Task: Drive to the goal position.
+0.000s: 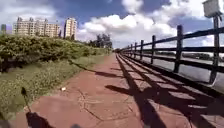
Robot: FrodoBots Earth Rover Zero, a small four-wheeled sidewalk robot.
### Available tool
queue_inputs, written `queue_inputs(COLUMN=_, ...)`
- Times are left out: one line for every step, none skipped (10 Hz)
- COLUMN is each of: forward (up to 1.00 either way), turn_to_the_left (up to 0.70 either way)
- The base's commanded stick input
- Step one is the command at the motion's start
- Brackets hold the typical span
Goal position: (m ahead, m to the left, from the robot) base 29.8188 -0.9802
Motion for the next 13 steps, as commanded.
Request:
queue_inputs(forward=0.85, turn_to_the_left=-0.22)
queue_inputs(forward=0.85, turn_to_the_left=-0.34)
queue_inputs(forward=0.85, turn_to_the_left=-0.34)
queue_inputs(forward=0.85, turn_to_the_left=0.00)
queue_inputs(forward=0.85, turn_to_the_left=0.00)
queue_inputs(forward=0.85, turn_to_the_left=0.00)
queue_inputs(forward=0.85, turn_to_the_left=0.00)
queue_inputs(forward=0.85, turn_to_the_left=0.00)
queue_inputs(forward=0.85, turn_to_the_left=0.00)
queue_inputs(forward=0.85, turn_to_the_left=0.00)
queue_inputs(forward=0.85, turn_to_the_left=0.00)
queue_inputs(forward=0.85, turn_to_the_left=0.00)
queue_inputs(forward=0.85, turn_to_the_left=0.00)
